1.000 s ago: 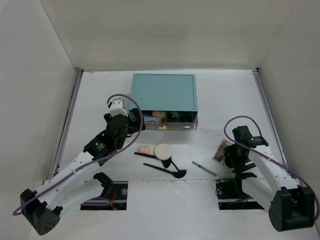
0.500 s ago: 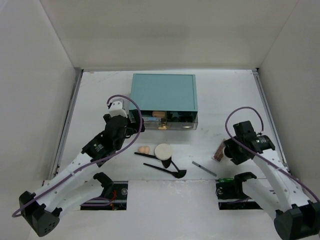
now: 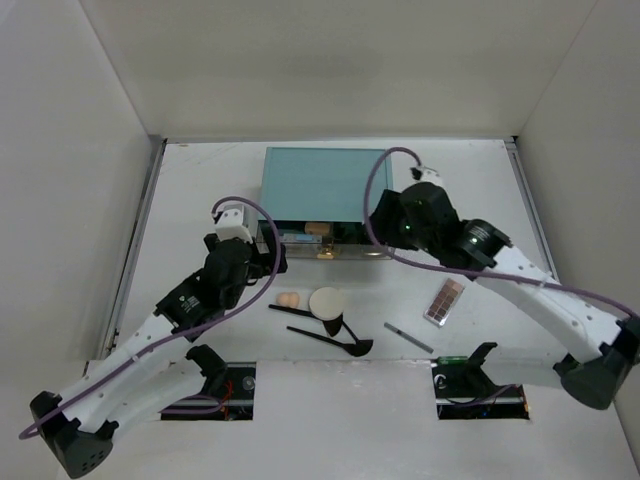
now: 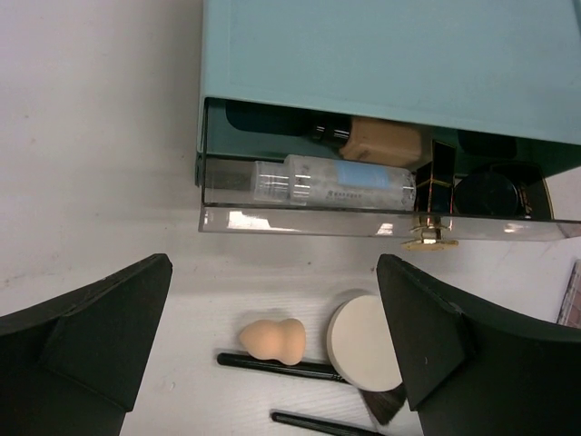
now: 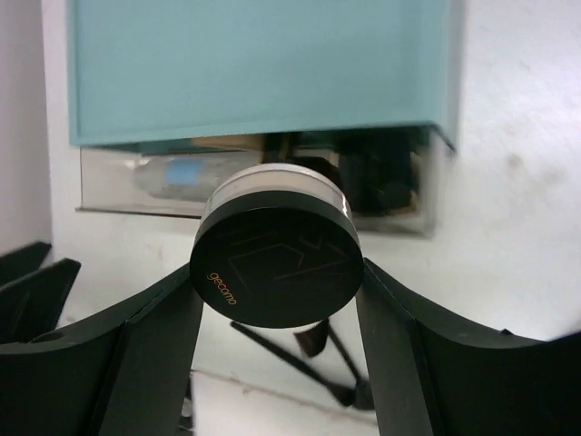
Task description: Organize the makeup
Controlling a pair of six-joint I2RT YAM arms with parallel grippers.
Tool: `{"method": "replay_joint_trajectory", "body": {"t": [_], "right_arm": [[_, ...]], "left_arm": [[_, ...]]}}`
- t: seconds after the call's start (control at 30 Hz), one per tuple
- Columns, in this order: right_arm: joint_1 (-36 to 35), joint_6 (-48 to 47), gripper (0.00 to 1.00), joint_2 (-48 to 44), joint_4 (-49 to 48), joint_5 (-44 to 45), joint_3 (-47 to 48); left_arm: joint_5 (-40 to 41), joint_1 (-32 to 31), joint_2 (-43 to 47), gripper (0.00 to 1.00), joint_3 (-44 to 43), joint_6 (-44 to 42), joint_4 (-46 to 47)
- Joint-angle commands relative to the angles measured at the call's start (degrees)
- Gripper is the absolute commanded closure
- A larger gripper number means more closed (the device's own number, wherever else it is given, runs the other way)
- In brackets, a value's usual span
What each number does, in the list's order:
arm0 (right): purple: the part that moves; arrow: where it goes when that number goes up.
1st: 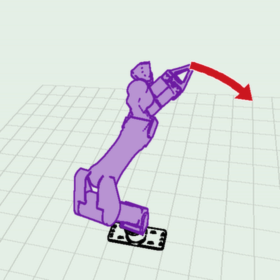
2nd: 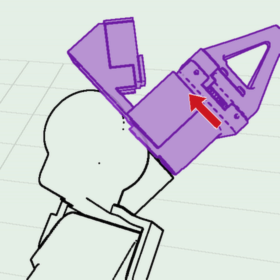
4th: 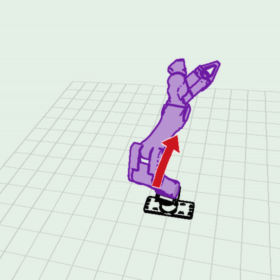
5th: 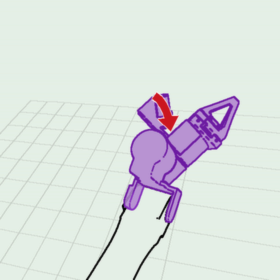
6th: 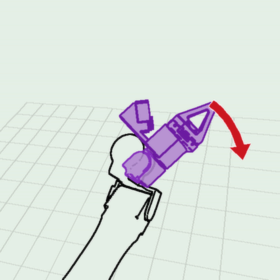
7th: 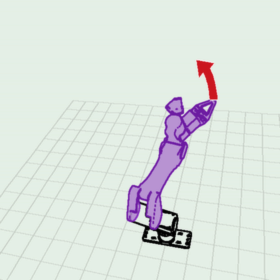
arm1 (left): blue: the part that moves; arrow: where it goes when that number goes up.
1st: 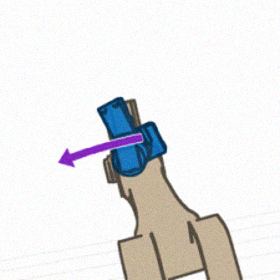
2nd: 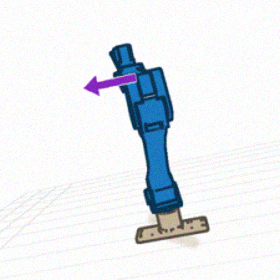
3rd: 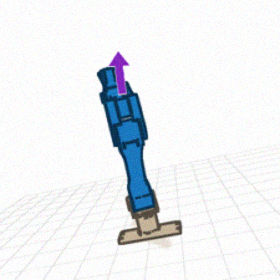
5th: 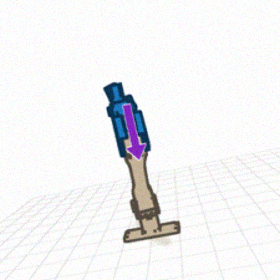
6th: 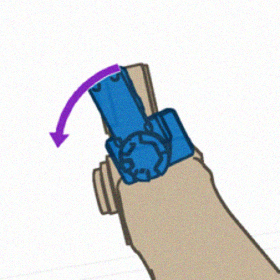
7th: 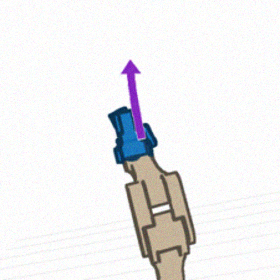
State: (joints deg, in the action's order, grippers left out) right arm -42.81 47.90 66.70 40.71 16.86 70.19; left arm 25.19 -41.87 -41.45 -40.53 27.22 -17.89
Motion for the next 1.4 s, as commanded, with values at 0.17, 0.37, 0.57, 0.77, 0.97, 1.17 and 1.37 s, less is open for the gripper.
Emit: {"method": "replay_joint_trajectory", "body": {"t": [0.17,0.37,0.57,0.77,0.97,1.17,1.37], "right_arm": [[-3.02,-33.83,0.64,12.57,-23.92,-2.82,6.44],[-6.10,-31.73,0.61,15.66,-27.34,8.53,5.32],[-8.03,-25.93,0.61,17.06,-27.87,11.53,2.59],[-9.53,-23.47,0.61,17.68,-27.70,11.88,-1.02],[-9.53,-19.43,0.60,16.89,-27.70,12.31,-3.66],[-9.53,-16.53,0.41,17.15,-27.09,14.78,-4.98],[-9.53,-14.15,0.22,16.19,-24.89,14.87,-4.98]], "left_arm": [[3.81,-2.91,3.66,0.00,-2.97,-0.15,-2.50],[7.59,-4.67,3.48,0.00,-3.24,-0.15,-4.17],[8.82,-4.93,2.26,0.00,-3.76,-0.50,-4.43],[9.00,-4.76,2.51,0.00,-3.59,-0.68,-4.43],[9.00,-4.14,3.22,0.00,-3.50,-0.77,-4.61],[9.00,-3.97,3.13,0.00,-3.67,-0.86,-5.14],[9.00,-3.97,3.04,0.00,-4.20,-0.94,-5.75]]}}
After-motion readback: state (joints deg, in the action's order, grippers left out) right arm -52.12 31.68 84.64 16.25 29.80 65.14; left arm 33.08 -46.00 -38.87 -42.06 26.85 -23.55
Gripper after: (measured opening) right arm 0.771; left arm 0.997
